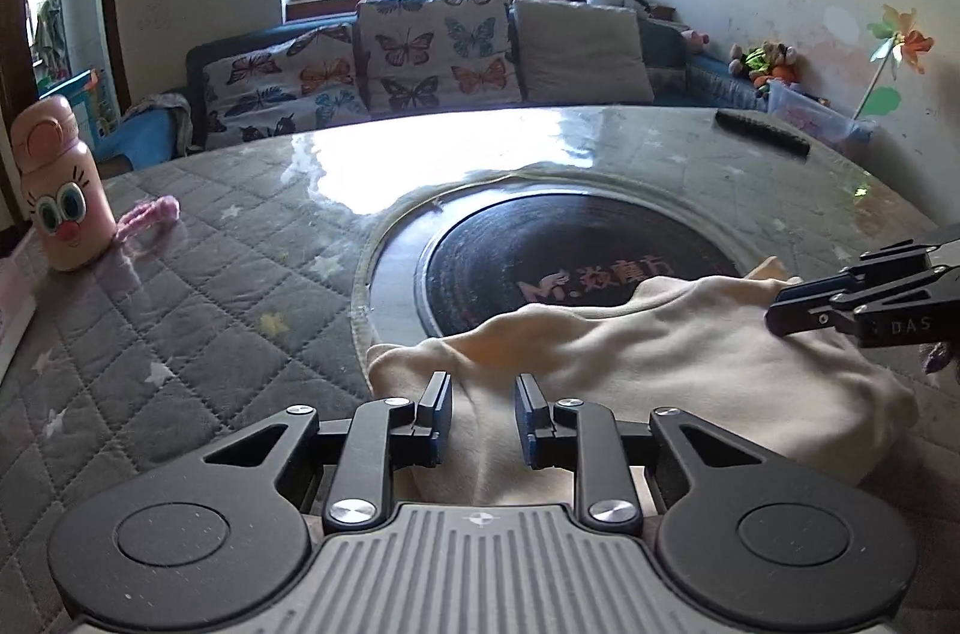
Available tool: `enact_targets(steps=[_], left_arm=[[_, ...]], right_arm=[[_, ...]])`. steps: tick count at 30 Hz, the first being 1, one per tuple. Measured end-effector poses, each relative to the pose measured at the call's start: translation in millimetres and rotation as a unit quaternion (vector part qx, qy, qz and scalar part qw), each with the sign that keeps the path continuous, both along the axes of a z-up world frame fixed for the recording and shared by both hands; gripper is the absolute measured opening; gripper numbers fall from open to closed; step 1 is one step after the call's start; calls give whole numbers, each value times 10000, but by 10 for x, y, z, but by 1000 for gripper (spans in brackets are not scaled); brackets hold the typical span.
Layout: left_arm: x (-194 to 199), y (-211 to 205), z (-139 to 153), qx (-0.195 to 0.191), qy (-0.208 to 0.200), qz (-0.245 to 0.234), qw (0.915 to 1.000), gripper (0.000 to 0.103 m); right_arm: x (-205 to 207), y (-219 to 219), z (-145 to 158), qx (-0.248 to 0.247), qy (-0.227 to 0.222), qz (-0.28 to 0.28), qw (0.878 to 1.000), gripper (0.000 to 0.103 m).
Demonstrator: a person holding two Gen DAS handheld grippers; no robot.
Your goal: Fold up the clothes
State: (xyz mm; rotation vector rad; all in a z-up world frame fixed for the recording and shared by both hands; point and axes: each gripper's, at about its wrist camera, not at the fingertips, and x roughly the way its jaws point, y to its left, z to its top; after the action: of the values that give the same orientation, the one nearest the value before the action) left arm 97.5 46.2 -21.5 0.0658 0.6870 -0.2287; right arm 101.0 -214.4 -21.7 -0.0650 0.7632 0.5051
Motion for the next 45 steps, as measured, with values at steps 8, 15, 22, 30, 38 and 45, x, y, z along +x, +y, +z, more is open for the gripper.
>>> enact_targets(steps=[8,15,22,30,38,45], left_arm=[[128,163,-56,-182,108,270,9994,27],[-52,325,47,-349,121,666,9971,34],[-128,389,-2,-607,450,777,9941,41],[-120,367,-49,-675,588,780,9929,38],[-120,359,-74,-827,596,712,9922,14],[-256,411,-11,-1004,362,863,9905,7]], right_arm=[[106,-134,-11,-15,-47,-265,9996,21],[109,-283,27,143,-7,-473,9988,39],[97,-339,-56,241,229,-563,9979,42],[145,-298,-139,218,263,-638,9974,37],[181,-269,-139,280,282,-687,9969,10],[92,-190,64,334,-3,-635,9974,8]])
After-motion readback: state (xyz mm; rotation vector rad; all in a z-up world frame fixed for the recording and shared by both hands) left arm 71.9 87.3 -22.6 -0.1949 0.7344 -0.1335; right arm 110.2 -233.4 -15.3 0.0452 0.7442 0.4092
